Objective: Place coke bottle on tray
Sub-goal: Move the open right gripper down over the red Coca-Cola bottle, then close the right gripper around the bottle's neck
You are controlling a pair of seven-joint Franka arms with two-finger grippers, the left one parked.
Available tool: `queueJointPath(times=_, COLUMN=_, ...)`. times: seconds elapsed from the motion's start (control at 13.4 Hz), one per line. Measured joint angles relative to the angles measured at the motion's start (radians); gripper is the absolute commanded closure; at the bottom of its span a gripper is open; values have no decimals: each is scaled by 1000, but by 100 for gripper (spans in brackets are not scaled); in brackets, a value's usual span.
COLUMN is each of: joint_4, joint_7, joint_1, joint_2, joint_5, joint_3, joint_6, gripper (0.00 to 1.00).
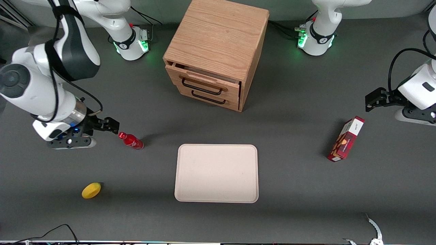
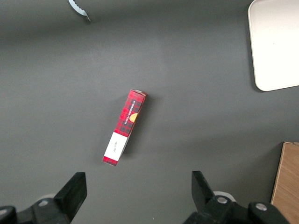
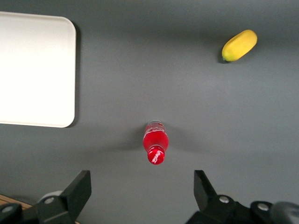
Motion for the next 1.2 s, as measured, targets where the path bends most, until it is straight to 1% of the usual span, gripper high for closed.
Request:
queueJointPath(times=0.37, joint_4=-119, joint_7=-16, joint_1=-6, joint_2=-7, joint_5=-10, joint_3=0, joint_6=75, gripper=5)
queueJointPath(times=0.9, joint_4=-295, joint_7=-52, joint_1=-22, joint_2=-16, joint_5=-10, joint_3=-1, joint_6=273, gripper=5)
queueJointPath(times=1.2, joint_4=-368, joint_7=-82, joint_1=-28, joint_2=-25, joint_5=-11, joint_3=-1, joint_6=344, gripper=5)
